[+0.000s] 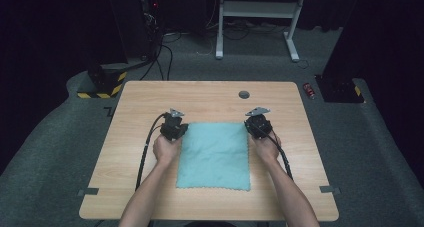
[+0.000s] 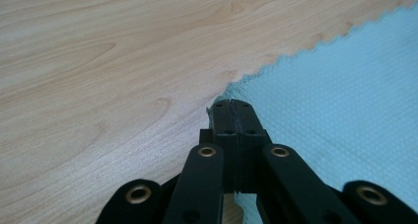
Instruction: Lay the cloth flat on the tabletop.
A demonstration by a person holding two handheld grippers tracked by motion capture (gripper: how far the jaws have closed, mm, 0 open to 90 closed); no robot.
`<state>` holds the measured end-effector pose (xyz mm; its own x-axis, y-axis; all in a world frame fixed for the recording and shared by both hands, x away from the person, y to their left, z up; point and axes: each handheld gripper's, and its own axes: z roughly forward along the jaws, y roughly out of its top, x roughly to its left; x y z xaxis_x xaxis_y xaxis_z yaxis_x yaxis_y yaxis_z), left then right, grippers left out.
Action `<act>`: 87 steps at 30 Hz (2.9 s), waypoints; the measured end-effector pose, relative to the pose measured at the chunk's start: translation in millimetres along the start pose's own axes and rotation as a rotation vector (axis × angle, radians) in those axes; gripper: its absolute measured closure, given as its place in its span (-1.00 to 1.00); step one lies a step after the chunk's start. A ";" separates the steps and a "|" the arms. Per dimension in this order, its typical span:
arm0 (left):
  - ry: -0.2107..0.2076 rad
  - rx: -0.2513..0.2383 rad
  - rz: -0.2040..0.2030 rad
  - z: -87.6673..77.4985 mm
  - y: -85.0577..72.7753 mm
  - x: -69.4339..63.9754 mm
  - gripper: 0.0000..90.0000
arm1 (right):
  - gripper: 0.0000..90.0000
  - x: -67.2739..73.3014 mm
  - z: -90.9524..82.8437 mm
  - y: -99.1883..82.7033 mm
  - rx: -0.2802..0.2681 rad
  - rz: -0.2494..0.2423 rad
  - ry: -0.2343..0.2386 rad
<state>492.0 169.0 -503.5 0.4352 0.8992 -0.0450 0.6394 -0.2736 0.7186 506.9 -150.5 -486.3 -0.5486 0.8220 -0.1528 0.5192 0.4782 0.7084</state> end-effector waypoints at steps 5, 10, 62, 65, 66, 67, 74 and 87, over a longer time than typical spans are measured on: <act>0.001 0.010 -0.014 4.3 -1.5 1.7 0.99 | 1.00 2.6 13.2 -3.2 0.030 -0.003 -0.012; 0.044 0.012 -0.013 -0.2 -1.4 4.8 0.75 | 0.66 -2.3 16.6 -7.2 0.040 0.033 -0.031; -0.106 0.051 0.188 -101.8 -119.6 -79.4 0.13 | 0.46 85.6 -102.2 -124.5 -0.004 -0.122 0.295; -0.109 0.061 0.183 -106.0 -122.6 -80.6 0.13 | 0.45 84.6 -107.1 -129.8 -0.008 -0.130 0.291; -0.108 0.061 0.187 -107.5 -123.9 -81.0 0.13 | 0.44 83.4 -108.5 -131.9 -0.011 -0.127 0.295; -0.109 0.065 0.186 -108.9 -125.1 -81.1 0.13 | 0.44 82.6 -109.6 -133.9 -0.017 -0.125 0.298; -0.121 0.074 0.174 -112.2 -127.1 -77.7 0.11 | 0.31 83.2 -110.5 -131.5 -0.004 -0.131 0.272; -0.101 -0.017 0.041 -80.3 -90.2 -52.6 -0.01 | 0.21 91.9 -79.9 -104.0 -0.098 -0.044 0.274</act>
<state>360.6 173.8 -510.3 0.5230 0.8482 -0.0841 0.6094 -0.3031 0.7327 350.1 -149.4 -518.9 -0.7329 0.6803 -0.0028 0.4320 0.4685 0.7706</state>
